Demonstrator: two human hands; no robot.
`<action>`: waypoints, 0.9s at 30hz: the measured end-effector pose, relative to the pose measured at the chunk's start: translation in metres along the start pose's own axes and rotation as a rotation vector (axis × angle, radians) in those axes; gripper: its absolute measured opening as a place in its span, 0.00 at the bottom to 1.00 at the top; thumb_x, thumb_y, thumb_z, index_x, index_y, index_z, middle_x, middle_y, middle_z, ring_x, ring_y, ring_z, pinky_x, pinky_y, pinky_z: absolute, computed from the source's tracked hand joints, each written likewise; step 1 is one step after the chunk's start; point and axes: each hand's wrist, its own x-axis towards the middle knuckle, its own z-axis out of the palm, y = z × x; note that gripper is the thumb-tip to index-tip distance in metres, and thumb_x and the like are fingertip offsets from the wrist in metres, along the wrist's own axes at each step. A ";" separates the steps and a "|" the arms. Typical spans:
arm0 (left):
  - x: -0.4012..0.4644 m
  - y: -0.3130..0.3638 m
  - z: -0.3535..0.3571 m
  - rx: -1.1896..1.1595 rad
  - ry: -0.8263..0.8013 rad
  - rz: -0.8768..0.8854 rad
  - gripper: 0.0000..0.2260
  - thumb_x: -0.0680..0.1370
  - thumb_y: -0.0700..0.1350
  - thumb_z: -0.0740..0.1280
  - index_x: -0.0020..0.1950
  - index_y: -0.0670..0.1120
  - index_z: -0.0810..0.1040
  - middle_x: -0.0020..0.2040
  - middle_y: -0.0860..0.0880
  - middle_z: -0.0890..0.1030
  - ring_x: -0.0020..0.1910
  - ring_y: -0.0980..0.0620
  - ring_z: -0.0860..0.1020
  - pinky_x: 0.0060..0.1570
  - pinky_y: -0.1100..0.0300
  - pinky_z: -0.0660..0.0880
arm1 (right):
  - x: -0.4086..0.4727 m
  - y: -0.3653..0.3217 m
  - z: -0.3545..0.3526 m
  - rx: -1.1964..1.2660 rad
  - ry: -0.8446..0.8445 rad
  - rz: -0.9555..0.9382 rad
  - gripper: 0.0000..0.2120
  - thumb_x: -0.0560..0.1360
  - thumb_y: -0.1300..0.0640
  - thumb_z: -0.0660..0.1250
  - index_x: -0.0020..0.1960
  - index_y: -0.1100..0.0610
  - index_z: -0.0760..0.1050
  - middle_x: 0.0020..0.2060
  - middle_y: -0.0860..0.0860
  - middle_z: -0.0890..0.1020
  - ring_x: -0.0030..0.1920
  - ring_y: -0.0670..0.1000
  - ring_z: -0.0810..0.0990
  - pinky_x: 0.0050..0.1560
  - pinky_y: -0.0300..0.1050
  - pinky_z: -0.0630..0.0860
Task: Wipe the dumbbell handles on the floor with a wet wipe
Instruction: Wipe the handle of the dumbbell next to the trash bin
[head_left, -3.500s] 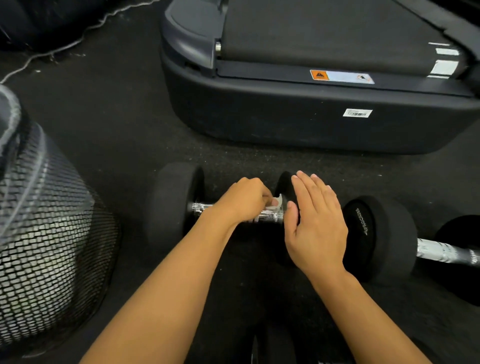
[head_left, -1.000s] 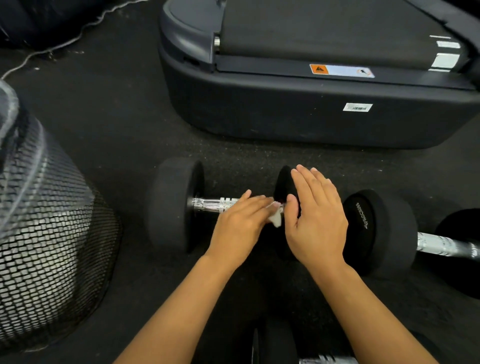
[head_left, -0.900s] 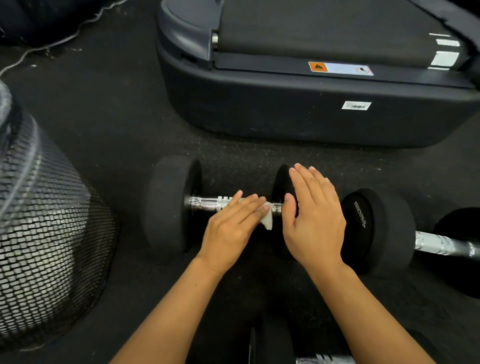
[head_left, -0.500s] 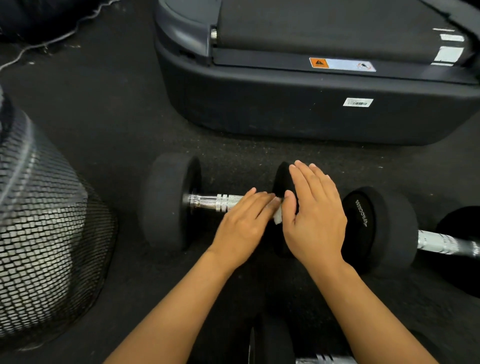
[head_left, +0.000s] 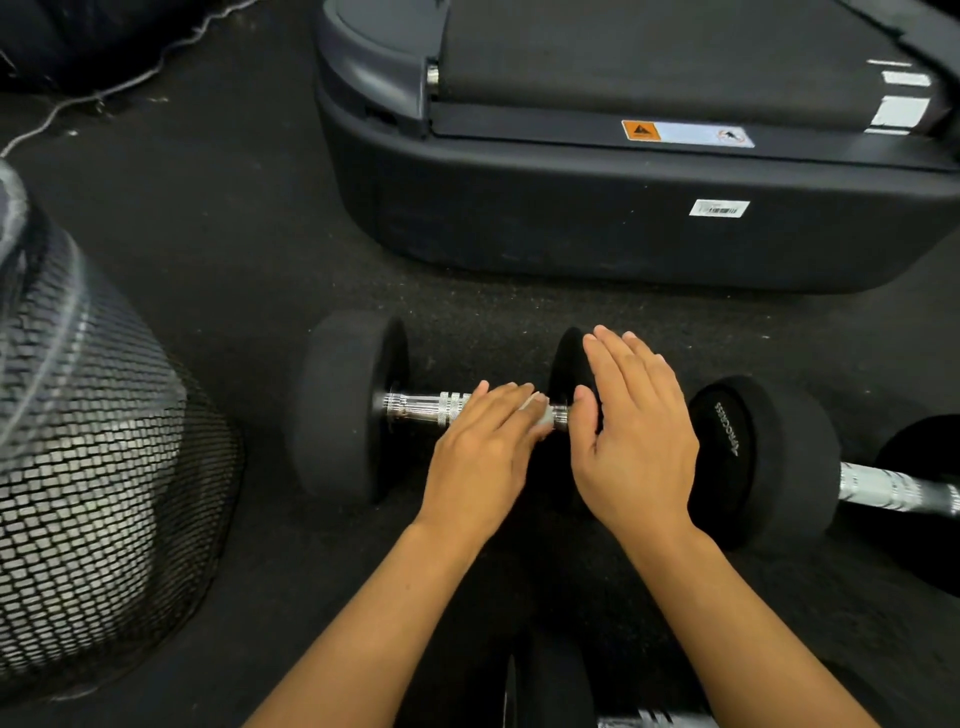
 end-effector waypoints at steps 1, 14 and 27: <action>-0.002 -0.004 0.002 0.012 0.031 0.023 0.15 0.77 0.46 0.60 0.58 0.41 0.79 0.57 0.45 0.80 0.59 0.50 0.77 0.67 0.54 0.65 | 0.000 0.000 0.000 0.000 0.004 0.001 0.21 0.77 0.54 0.53 0.67 0.61 0.70 0.65 0.55 0.74 0.68 0.54 0.67 0.70 0.49 0.59; 0.011 -0.007 0.000 0.031 -0.174 0.151 0.18 0.71 0.35 0.66 0.60 0.39 0.77 0.57 0.43 0.80 0.57 0.48 0.78 0.66 0.52 0.67 | 0.000 0.000 0.001 0.010 0.008 0.008 0.21 0.77 0.54 0.53 0.66 0.61 0.71 0.65 0.54 0.74 0.68 0.54 0.67 0.70 0.49 0.60; 0.032 -0.004 -0.012 -0.086 -0.330 0.002 0.12 0.78 0.43 0.64 0.60 0.47 0.77 0.54 0.49 0.82 0.55 0.50 0.78 0.65 0.50 0.67 | -0.001 0.000 0.000 0.004 0.003 0.013 0.21 0.77 0.54 0.53 0.67 0.61 0.71 0.65 0.54 0.74 0.69 0.53 0.67 0.70 0.49 0.59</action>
